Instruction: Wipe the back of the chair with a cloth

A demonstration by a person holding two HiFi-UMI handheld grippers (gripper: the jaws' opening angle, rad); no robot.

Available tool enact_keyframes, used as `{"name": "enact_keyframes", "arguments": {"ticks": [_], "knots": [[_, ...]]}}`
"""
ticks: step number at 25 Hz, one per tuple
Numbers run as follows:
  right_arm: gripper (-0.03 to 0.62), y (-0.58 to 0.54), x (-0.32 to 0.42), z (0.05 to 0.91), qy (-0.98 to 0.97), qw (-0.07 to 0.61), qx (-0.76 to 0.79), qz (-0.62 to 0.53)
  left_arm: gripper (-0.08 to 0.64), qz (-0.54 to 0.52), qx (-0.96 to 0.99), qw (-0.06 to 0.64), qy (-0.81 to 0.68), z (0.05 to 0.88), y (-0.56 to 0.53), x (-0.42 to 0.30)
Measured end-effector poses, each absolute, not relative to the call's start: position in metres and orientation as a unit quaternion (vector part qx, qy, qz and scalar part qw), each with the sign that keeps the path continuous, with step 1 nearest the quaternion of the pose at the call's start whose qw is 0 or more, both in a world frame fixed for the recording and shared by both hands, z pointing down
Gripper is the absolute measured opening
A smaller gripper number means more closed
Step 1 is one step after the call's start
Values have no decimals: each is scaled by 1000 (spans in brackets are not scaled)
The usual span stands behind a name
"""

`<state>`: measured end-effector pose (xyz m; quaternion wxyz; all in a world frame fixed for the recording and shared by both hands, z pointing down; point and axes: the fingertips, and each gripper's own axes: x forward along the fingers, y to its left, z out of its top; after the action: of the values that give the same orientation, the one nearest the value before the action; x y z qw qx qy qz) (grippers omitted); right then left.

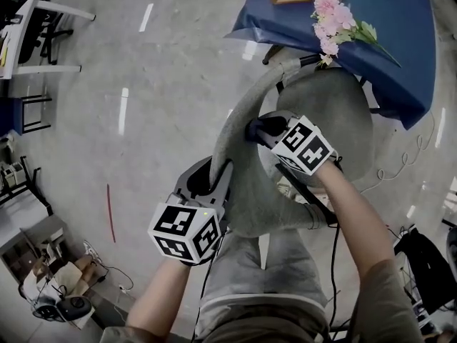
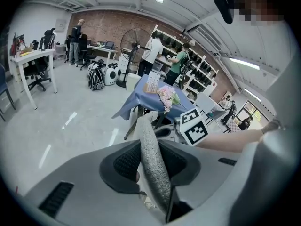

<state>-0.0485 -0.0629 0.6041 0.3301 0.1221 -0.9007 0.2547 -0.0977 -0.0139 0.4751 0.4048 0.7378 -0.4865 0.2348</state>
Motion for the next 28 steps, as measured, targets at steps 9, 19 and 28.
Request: {"name": "enact_keyframes", "arguments": {"ticks": [9,19,28], "knots": [[66,-169,17,598,-843,221,366,327,123,235,739,406,-483,475,-13,-98],[63,-27,-64,582,-890,234,175,350,123,236,739,407,-482,475,-13,-99],[60,127,-29,565,-867,312,-14,388,126,242,740,408,-476,476,-13,-98]]}}
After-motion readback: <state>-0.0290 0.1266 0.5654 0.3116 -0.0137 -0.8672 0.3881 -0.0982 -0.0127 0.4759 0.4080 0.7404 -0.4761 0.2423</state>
